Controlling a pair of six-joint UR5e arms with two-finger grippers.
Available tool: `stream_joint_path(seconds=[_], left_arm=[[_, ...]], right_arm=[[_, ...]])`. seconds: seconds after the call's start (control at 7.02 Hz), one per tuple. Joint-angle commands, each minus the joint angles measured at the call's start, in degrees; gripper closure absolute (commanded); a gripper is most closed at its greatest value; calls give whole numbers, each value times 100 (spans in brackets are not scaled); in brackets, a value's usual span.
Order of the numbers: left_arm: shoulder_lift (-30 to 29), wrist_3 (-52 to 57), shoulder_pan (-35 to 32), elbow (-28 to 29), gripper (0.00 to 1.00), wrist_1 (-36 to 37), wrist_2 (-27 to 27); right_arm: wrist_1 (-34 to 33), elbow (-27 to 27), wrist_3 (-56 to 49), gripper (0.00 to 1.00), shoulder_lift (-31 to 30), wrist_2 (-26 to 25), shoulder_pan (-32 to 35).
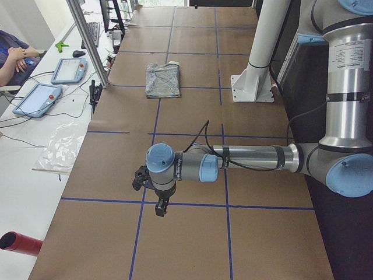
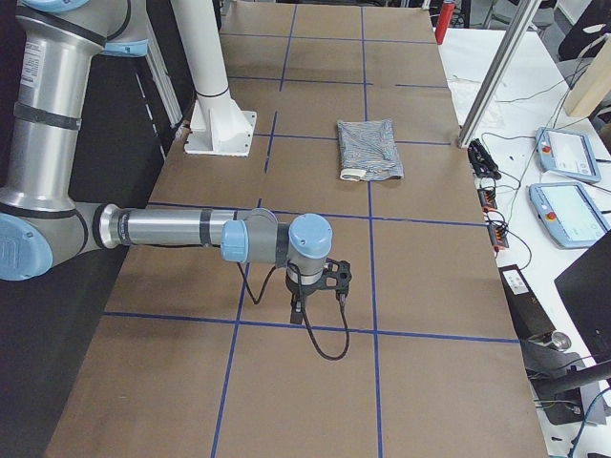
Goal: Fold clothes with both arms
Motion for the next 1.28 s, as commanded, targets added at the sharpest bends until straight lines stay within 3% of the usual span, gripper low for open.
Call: stream_joint_path(seconds=[0.0,1.14], left_arm=[[0,-9,0,-9,0,2,0],[0,-9,0,-9,0,2,53]], right_arm=[[2,-1,0,0,1,0,0],[2,-1,0,0,-69,-18,0]])
